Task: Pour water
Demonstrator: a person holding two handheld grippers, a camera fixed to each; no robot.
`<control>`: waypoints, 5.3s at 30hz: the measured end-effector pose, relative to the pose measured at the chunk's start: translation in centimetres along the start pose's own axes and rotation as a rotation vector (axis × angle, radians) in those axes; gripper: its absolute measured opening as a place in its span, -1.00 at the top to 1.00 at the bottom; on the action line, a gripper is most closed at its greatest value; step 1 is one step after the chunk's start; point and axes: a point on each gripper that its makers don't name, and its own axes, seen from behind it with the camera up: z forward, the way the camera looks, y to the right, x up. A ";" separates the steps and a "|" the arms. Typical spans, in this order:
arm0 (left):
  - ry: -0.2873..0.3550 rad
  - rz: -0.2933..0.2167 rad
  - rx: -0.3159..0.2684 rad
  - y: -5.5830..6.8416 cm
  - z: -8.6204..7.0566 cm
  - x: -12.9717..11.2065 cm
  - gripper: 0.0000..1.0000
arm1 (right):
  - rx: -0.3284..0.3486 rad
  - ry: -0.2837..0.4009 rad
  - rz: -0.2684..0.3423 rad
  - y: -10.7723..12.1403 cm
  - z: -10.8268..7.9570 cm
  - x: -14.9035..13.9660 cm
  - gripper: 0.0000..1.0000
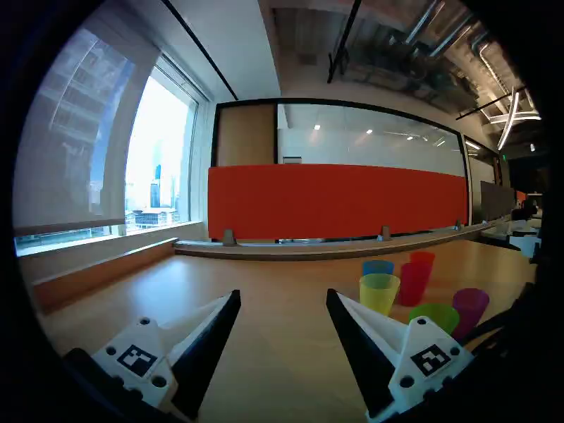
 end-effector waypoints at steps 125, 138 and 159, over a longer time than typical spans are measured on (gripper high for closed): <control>-0.539 0.339 -0.987 18.8 -2.7 -8.5 -0.81 | 0.693 -0.292 -0.332 -14.4 1.9 3.0 -1.00; -0.509 0.330 -0.994 19.6 -1.9 -8.4 -0.81 | 0.703 -0.298 -0.346 -15.0 2.8 2.6 -1.00; -0.495 0.270 -0.970 19.3 -1.2 -7.7 -0.72 | 0.760 -0.312 -0.387 -18.1 5.8 2.8 -1.00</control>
